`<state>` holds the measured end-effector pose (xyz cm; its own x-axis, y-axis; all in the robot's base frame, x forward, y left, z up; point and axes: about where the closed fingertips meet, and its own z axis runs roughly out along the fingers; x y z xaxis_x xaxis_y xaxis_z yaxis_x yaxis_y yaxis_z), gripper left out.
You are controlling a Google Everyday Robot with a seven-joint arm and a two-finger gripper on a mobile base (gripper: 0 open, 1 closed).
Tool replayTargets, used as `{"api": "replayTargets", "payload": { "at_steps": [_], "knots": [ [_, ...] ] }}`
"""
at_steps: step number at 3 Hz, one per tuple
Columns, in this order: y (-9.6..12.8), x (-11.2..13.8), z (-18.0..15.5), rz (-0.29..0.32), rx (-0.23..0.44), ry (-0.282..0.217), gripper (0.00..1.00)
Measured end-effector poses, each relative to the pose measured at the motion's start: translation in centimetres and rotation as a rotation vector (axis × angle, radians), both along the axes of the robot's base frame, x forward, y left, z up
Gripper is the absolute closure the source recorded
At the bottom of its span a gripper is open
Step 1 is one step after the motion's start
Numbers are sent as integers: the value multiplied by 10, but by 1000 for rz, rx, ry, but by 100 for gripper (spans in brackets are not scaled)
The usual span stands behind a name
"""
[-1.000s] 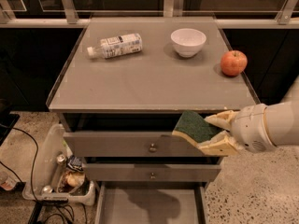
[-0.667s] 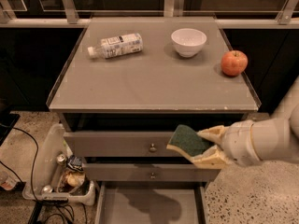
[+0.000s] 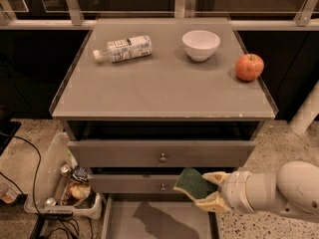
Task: Place sponge into bottom drawer
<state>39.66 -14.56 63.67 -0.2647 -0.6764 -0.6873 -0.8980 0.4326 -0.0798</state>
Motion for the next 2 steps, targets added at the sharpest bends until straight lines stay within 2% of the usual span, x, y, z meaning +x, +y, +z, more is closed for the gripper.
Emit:
{"api": "replayTargets", "payload": {
  "at_steps": [1, 2],
  "knots": [
    [2, 0, -2, 2, 7, 6, 100],
    [11, 6, -34, 3, 5, 5, 100]
  ]
}}
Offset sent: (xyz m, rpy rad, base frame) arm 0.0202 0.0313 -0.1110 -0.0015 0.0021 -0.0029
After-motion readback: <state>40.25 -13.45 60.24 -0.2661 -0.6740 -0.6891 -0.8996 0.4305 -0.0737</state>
